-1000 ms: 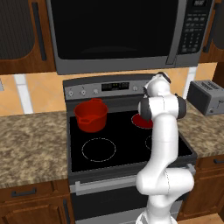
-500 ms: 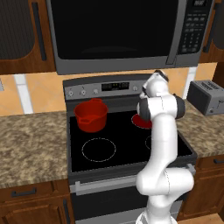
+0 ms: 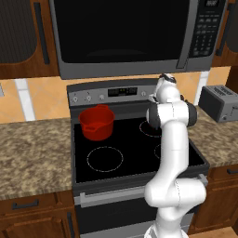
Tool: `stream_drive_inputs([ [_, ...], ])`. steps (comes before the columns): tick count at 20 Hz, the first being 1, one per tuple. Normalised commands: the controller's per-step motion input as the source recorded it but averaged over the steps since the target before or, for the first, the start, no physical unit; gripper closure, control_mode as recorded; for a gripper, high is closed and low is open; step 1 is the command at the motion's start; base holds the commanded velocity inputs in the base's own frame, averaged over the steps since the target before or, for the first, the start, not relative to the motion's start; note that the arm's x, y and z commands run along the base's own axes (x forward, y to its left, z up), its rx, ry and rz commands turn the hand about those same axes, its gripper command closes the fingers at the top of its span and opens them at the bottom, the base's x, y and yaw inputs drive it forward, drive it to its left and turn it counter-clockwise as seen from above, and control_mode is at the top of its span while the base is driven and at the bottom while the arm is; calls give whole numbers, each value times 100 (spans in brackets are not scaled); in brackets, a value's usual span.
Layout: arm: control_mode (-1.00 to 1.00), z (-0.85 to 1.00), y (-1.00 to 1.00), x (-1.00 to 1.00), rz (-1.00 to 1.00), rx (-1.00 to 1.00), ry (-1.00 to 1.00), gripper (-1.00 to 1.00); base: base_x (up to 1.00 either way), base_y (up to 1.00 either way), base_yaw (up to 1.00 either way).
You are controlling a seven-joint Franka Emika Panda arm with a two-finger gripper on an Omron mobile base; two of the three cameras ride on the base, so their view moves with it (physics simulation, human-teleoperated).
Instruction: Turn off the rear right burner of the stove.
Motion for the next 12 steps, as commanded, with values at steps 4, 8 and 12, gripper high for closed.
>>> stream_drive_inputs([
  [4, -100, 23, -31, 1, -11, 52, 2, 100, 0, 0, 0],
  [8, -100, 15, -23, 2, -20, 42, 0, 100, 0, 0, 0],
  [12, -100, -10, -37, -2, -60, 24, 0, 100, 0, 0, 0],
])
